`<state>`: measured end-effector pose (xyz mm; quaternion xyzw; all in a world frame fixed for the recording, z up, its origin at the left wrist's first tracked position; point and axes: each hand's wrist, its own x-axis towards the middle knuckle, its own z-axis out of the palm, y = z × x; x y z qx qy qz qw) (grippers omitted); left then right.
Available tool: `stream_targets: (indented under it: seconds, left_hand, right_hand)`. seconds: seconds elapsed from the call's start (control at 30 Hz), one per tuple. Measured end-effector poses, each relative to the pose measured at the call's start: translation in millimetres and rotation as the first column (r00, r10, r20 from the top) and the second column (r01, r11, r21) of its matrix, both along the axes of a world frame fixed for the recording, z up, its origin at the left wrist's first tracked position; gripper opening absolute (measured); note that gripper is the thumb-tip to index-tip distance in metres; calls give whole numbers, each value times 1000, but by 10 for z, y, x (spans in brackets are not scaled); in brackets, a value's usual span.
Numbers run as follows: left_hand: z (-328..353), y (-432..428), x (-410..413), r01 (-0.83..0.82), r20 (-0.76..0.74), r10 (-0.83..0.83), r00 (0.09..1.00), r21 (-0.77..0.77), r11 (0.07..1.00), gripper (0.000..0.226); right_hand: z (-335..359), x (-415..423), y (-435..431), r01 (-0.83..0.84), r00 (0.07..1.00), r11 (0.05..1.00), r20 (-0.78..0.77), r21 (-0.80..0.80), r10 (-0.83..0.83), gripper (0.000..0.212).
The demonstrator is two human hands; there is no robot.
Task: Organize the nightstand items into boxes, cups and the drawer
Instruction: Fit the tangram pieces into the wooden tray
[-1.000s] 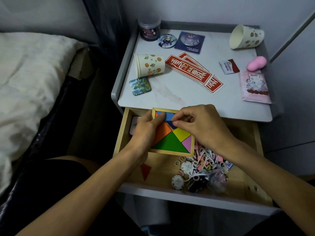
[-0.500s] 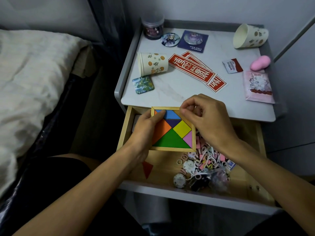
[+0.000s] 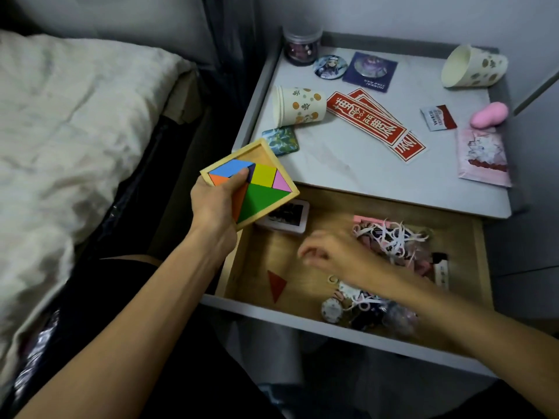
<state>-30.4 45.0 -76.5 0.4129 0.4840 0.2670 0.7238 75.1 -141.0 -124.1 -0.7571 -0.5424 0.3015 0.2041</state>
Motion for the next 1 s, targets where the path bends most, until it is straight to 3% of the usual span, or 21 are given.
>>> stream_targets:
  seconds: [0.1,0.17,0.3,0.43,0.57,0.7,0.8,0.87,0.93,1.0]
  left_hand:
    - [-3,-21,6,6,-8,-6,1000,-16,1000,39]
    - [-8,-5,-1,7,-6,-7,1000,-30,1000,38]
    - [-8,13,13,9,-5,-9,1000,-51,999,40]
    - [-10,0,21,22,10,-22,1000,-37,999,51]
    - [-13,-48,16,44,-15,-45,999,-2,999,65]
    - [-23,-87,16,60,-60,-59,996,17,998,65]
    - [-28,-99,18,121,-93,-120,988,11,993,64]
    - [-22,-113,32,181,-102,-180,978,1,984,63]
    - [-17,-140,47,245,-99,-243,965,10,969,62]
    - [1,-189,59,317,-85,-315,945,19,948,65]
  right_hand:
    - [-320,-251,162,-233,962,965,115,-120,247,32]
    - [-404,-405,281,-180,938,970,267,-165,219,37]
    - [-479,-606,436,8,940,967,333,-253,79,44]
    - [-493,-617,467,-75,923,971,353,-226,153,23]
    - [-450,-560,430,-102,911,970,371,-220,180,26]
    - [-400,-530,402,-75,919,966,358,-246,162,25]
    - [-348,-395,340,30,959,973,281,-231,37,15]
    - [-286,-212,259,168,982,963,125,-211,-144,13]
    - [-168,6,146,304,953,938,31,-167,-303,5]
    - [22,196,13,424,905,903,-1,-69,-425,16]
